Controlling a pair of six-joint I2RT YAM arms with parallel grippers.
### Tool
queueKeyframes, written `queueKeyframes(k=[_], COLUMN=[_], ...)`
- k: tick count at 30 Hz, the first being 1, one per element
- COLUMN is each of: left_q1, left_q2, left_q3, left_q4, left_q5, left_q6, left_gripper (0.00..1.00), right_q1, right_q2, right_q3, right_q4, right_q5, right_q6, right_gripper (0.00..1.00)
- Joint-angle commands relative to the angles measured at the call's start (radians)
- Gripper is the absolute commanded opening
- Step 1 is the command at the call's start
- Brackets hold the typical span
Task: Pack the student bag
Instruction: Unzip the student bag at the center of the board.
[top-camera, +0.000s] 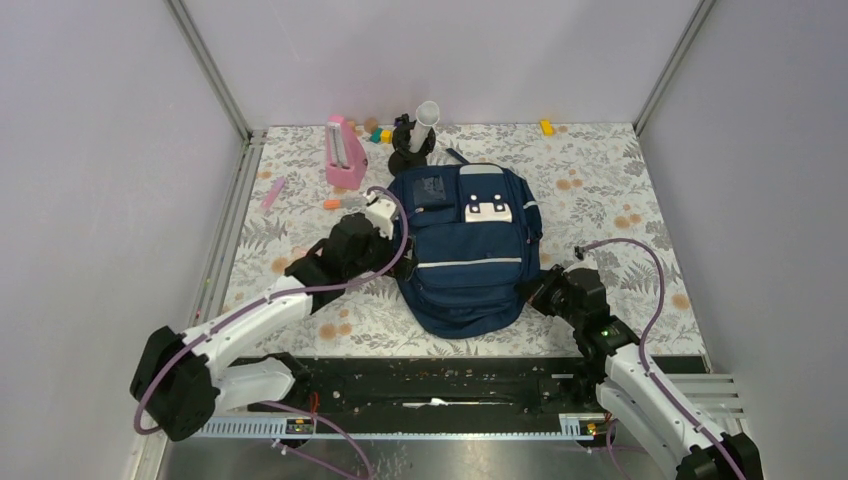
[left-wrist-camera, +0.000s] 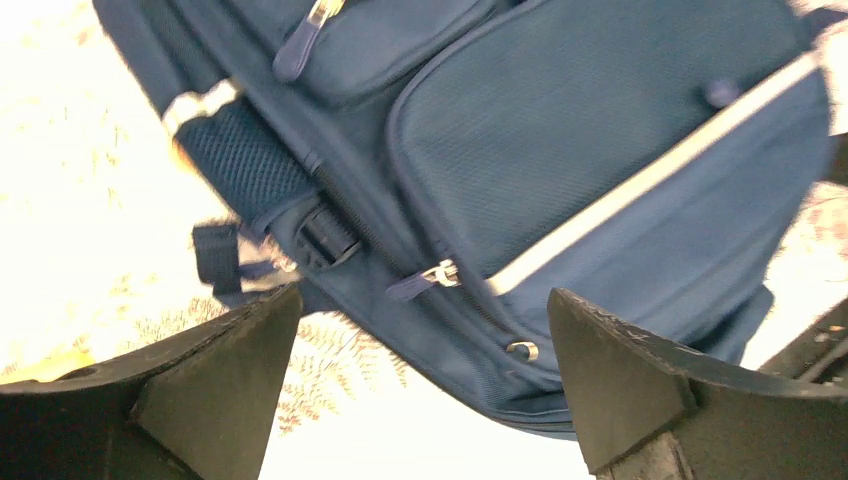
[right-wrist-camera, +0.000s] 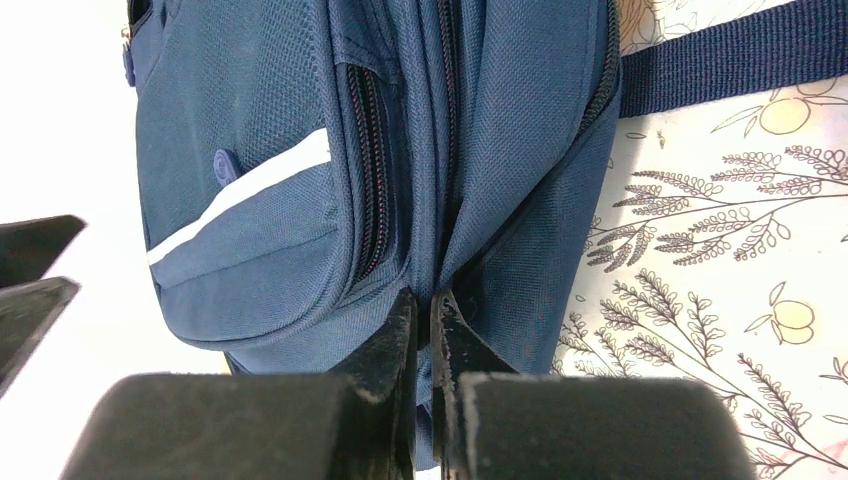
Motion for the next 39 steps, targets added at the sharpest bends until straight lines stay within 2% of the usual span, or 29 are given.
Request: queueKeyframes(k=[1,4,9,12,15,18,23,31,39], left_q1=[-0.079,-0.163,-0.307,-0.353,-0.366,-0.369,-0.374,-0.377,-0.373], left_q2=[-0.105,-0.078,0.101,0.173,0.217,0.272,0.360,0.342,0.318], left_q3=[0.105,0.169,0.337,0.379,0.376,0.371,0.391,0.390,0.403], left_q4=[-0.011,-0.082,-0.317,-0.372,-0.359,-0.338,-0.310,-0.206,-0.191], left_q5=[-0.072,-0.057,-0.113,-0.124,-0.060,-0.069,-0.198,-0.393,-0.418], left_q6=[0.075,0.176,0.326,0.404,0.465,0.508,0.517,0.520,0.515], left_gripper=[0.99,0.99,0.99,0.99,0.99,0.99,0.99,0.99,0.99], right_q1=[-0.009,-0.009,-0.009,-0.008,-0.009,-0.009,-0.009,-0.009,-0.009], right_q2=[-0.019,-0.017,-0.009,-0.009,-0.013,-0.017,-0.026,-0.030,-0.037], right_q3=[0.053,0.061,0.078,0.081,0.080,0.079,0.074,0.064,0.058], right_q4=[-0.055,-0.055,-0.056,-0.054,-0.053,-0.054,-0.053,-0.053,-0.058], right_q5=[0.049,0.043,0.033,0.030,0.032,0.029,0.027,0.025,0.019], right_q6=[-0.045,-0.044,-0.048,-0.050,-0.045,-0.044,-0.042,-0.037,-0.036], right_gripper=[0.00,0.00,0.00,0.00,0.00,0.00,0.00,0.00,0.00])
